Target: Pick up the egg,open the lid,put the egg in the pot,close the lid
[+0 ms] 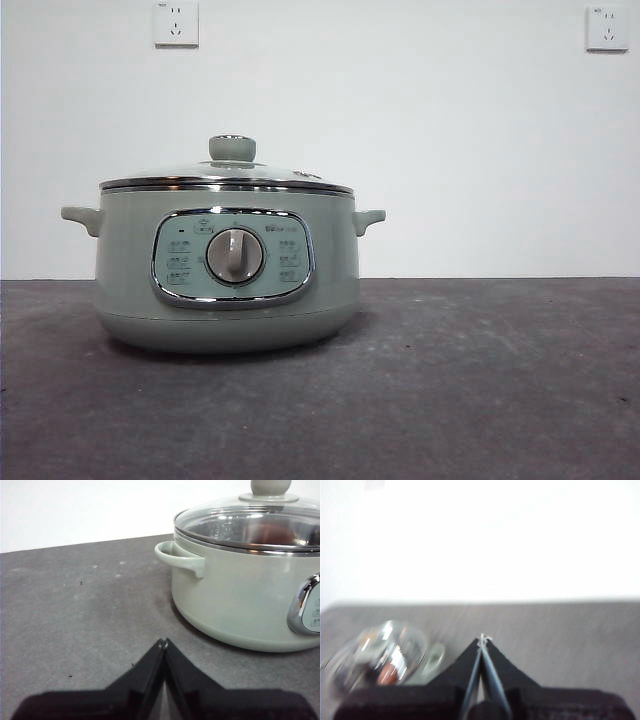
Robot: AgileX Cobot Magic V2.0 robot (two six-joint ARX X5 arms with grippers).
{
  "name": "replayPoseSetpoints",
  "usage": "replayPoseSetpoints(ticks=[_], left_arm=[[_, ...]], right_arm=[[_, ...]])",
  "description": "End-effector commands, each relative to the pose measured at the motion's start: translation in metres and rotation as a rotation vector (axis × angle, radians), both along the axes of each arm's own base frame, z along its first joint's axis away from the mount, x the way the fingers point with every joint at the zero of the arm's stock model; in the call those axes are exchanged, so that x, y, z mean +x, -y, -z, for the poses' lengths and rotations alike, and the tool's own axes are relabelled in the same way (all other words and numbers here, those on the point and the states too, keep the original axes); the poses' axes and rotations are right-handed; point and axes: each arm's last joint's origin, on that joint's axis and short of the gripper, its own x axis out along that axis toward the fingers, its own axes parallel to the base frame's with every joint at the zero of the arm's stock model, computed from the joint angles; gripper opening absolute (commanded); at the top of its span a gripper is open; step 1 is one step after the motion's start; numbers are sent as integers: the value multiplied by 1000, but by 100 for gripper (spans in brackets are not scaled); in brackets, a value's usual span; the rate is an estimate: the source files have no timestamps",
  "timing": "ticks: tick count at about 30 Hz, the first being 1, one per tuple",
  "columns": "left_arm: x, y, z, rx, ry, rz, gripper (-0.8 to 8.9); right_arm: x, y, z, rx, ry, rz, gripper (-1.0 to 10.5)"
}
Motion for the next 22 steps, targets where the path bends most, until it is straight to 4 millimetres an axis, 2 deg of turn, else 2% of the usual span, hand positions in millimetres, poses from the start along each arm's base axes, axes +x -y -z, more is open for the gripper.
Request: replayPoseSetpoints(ticks=[1, 4, 10, 14, 17, 22], left_arm=[[1, 0, 3, -6, -9, -7, -4], [1, 0, 3, -6, -8, -7, -4], [1, 0, 3, -6, -9, -7, -4], [1, 0, 3, -6, -8, -7, -4], [1, 0, 3, -6, -8, -7, -4], [1, 0, 3, -6, -8, -7, -4]], right_arm=[[11, 0, 25, -38, 43, 53, 1], [20, 0, 61, -28, 59, 99, 1], [41, 0, 147, -24, 14, 129, 1], [51, -1, 192, -24, 15, 129, 1], [55, -2, 220, -25, 7, 129, 1], [59, -2, 252, -34, -41, 129, 1]])
